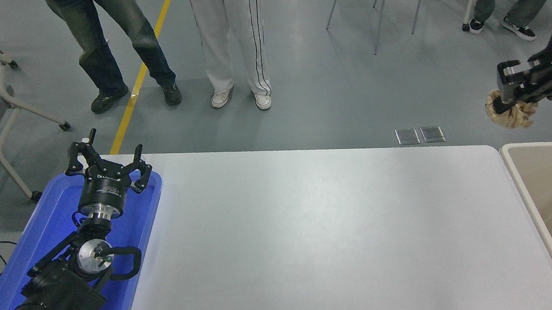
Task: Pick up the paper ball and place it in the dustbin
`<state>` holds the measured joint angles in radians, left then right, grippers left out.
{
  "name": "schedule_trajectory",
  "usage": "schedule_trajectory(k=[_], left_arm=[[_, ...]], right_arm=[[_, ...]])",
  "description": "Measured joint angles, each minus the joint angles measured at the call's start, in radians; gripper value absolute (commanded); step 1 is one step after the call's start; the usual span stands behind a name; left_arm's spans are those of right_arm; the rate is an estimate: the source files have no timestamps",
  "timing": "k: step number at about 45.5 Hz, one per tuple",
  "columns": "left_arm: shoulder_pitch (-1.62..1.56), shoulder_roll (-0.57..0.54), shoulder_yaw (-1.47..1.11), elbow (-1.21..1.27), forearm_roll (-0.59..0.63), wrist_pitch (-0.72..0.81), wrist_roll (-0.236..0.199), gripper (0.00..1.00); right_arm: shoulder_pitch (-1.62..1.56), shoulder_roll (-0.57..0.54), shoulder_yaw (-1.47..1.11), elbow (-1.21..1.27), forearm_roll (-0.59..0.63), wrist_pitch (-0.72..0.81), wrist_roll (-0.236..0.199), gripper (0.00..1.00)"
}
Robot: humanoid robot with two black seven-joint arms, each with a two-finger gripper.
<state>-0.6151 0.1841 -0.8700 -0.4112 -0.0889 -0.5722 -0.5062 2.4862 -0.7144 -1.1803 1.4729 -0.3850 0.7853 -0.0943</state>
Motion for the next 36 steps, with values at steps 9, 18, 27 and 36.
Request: schedule_trajectory(k=[9,18,27,36], left_arm=[[0.000,0.000,0.000,0.000,0.000,0.000,0.000,1.00],[0.000,0.000,0.000,0.000,0.000,0.000,0.000,1.00],[0.001,0.000,0.000,0.001,0.000,0.000,0.000,1.00],[0.001,0.000,0.000,0.002,0.000,0.000,-0.002,1.00]], right_arm=[[0.003,-0.034,-0.028,-0.003,-0.006,0.000,-0.002,0.00],[0.011,-0.053,-0.120,-0.017,-0.011,0.000,-0.002,0.00],[0.009,-0.098,-0.252,-0.080,-0.010,0.000,-0.002,0.00],[-0.051,-0.173,-0.322,-0.192,-0.008,-0.002,0.000,0.00]])
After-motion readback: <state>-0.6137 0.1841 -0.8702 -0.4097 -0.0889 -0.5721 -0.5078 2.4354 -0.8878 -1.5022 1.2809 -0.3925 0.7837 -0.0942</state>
